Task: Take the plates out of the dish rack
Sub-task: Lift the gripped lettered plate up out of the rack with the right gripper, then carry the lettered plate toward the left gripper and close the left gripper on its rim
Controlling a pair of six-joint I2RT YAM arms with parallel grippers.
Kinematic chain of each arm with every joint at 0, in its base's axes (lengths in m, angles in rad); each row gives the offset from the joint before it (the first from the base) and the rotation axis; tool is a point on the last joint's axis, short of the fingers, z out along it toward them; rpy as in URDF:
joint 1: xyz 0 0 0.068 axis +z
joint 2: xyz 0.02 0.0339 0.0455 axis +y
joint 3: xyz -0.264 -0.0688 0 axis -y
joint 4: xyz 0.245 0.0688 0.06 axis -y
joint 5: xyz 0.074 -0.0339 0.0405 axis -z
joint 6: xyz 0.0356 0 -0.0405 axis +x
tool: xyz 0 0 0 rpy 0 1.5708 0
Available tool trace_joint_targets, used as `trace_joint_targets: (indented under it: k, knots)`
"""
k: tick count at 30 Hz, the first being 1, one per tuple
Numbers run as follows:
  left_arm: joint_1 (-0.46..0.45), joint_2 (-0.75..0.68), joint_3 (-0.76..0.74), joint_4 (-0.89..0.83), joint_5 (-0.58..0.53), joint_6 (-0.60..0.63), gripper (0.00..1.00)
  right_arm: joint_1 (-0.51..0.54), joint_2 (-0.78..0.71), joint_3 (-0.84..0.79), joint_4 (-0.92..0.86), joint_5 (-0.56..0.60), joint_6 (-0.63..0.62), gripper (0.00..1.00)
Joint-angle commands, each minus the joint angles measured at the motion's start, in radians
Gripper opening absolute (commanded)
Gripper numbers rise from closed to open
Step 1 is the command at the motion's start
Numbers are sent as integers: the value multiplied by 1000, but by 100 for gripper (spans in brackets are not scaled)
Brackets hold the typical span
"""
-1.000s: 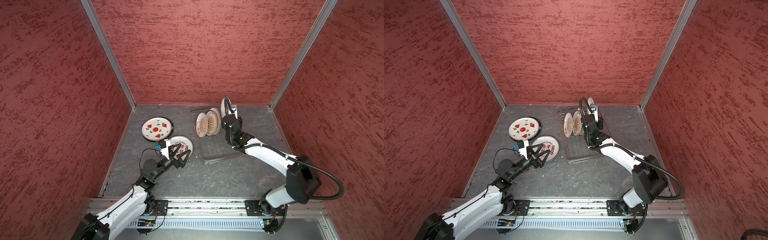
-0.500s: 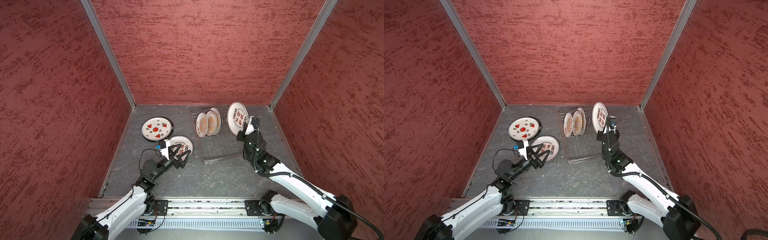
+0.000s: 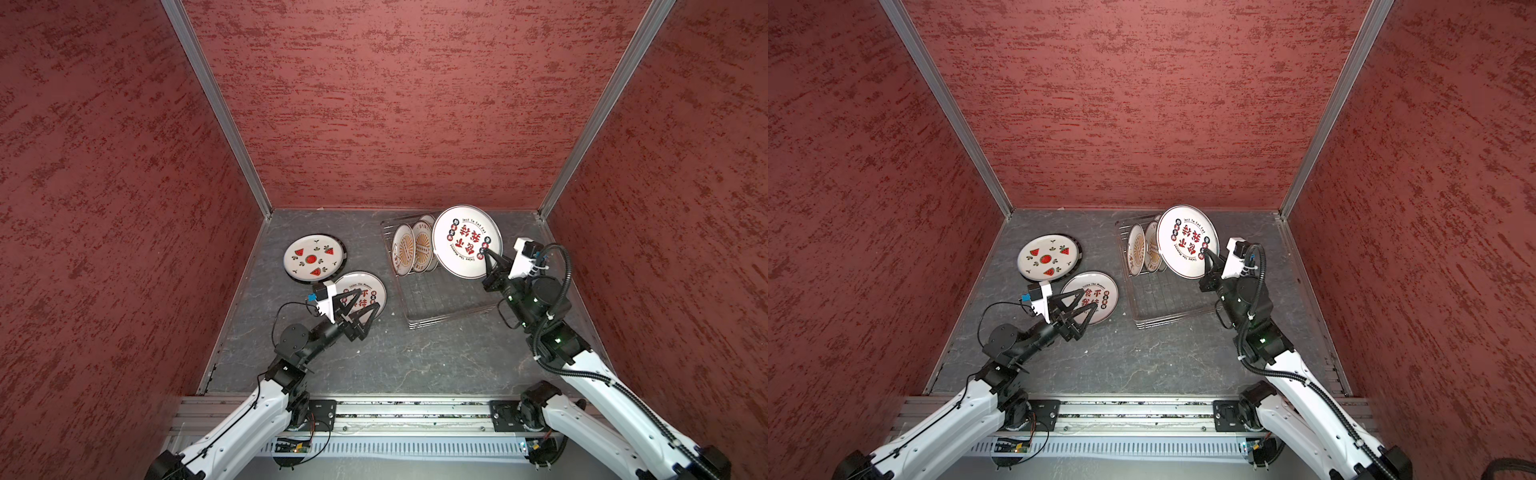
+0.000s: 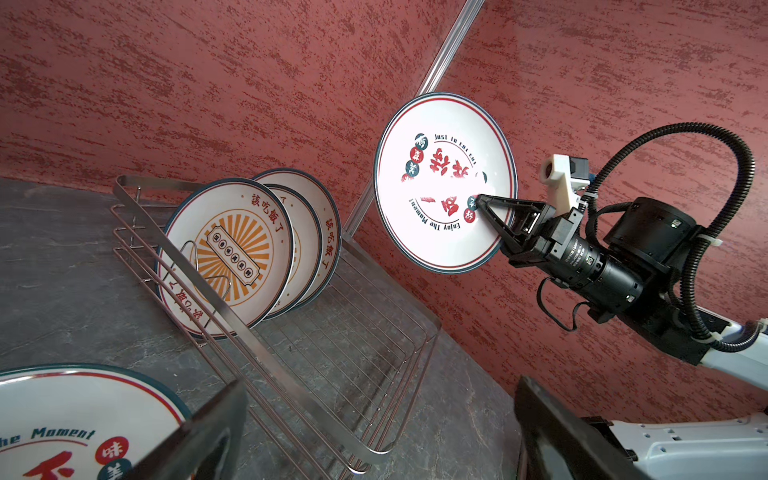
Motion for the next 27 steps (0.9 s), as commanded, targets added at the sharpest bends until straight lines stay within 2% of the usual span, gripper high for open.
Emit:
trace_joint_targets:
  k: [1,6,12,14,17,24,27]
  knots:
    - [-6,-32,-3,-49,-6,-6,99,-40,24,-6,136,-252,125,3]
    - [-6,-43,-14,-32,10,-61,99,-56,78,-55,299,-390,251,3]
    - [-8,-77,-7,-75,9,-64,99,-56,204,-74,462,-492,372,2]
    - [-8,-94,-15,-80,-1,-72,99,-45,230,-80,483,-469,373,3]
    - [-11,-104,-27,-61,-5,-117,99,-2,258,-81,455,-370,323,4]
    - [-20,-107,-25,-79,-47,-105,99,24,389,-102,614,-419,409,2]
    - [-20,-94,-14,-101,-59,-108,99,54,434,-97,632,-425,408,2]
